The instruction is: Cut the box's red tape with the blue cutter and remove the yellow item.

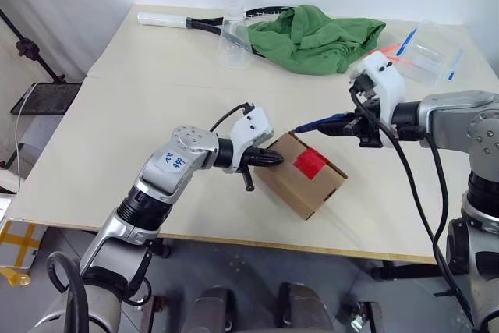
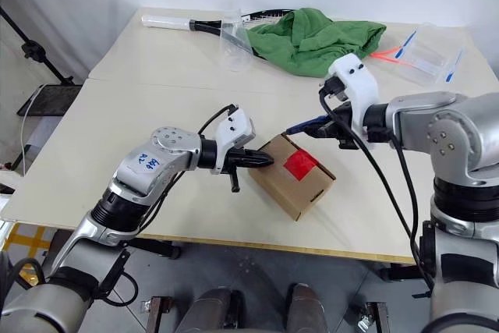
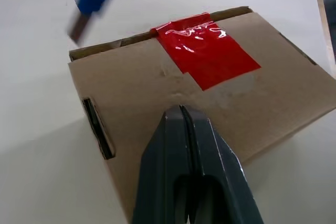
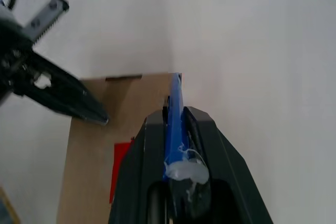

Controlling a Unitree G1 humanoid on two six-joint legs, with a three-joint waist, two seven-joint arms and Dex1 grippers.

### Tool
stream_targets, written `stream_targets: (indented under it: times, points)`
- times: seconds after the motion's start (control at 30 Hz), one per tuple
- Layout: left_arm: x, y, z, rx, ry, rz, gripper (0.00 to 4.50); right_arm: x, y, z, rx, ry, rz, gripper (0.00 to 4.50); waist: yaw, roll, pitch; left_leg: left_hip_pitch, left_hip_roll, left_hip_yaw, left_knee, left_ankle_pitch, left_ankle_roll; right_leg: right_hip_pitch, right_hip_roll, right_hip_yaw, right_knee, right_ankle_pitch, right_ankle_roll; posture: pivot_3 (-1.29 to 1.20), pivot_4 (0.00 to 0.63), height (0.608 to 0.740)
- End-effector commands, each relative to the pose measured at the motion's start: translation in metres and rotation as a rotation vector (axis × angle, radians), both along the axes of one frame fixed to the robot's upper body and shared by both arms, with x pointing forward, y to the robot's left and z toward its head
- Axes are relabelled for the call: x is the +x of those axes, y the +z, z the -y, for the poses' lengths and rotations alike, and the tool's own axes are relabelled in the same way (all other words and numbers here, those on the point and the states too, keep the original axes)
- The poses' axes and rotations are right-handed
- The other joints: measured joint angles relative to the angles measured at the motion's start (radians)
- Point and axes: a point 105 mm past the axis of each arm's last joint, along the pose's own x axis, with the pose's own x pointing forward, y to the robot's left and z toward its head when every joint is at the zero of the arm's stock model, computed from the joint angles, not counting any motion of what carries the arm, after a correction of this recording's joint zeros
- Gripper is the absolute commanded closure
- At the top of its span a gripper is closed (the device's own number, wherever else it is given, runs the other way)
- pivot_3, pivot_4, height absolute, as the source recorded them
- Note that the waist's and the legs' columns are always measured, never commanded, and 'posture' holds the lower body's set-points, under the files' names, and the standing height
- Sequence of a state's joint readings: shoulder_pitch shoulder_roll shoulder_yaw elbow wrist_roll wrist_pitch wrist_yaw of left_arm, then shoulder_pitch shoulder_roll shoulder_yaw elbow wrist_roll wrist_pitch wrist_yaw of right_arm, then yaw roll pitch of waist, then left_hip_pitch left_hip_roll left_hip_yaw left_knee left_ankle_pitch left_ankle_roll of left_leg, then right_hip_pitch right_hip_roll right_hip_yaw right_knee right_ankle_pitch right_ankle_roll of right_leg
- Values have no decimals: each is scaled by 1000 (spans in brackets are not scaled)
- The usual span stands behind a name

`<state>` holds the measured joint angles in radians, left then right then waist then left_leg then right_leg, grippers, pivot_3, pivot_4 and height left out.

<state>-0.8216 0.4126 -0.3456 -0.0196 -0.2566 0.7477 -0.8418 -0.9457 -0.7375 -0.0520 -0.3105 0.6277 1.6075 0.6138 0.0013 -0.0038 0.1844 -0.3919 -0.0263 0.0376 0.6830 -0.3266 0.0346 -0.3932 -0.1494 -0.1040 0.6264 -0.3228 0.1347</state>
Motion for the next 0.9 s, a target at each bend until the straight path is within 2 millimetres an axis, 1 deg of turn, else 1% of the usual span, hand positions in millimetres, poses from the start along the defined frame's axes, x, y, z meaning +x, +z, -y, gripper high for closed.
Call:
stream_targets:
  times: [0.03,0.17,0.3,0.57,0.9]
  points:
    - [1,7,2,6,-2,17,4500,-3,9,2,-8,10,53,4370,0,0,0,0,0,0,0,0,0,0,0,0,0,0,0,0,150,740]
    - [3,7,2,8,5,18,4500,-2,5,4,-21,2,41,4370,0,0,0,0,0,0,0,0,0,0,0,0,0,0,0,0,150,740]
    - [5,7,2,14,12,14,4500,-2,-3,10,-87,-11,28,4370,1,0,0,0,0,0,0,0,0,0,0,0,0,0,0,0,150,740]
    - [7,-1,7,76,40,-47,4500,-6,0,19,-170,-15,3,4370,7,0,0,0,0,0,1,0,0,0,0,0,0,0,0,0,150,740]
    - [9,-13,11,161,80,-83,4500,-19,-2,26,-225,14,-79,4370,26,0,0,0,-1,-1,1,0,0,1,-1,0,0,0,0,0,150,740]
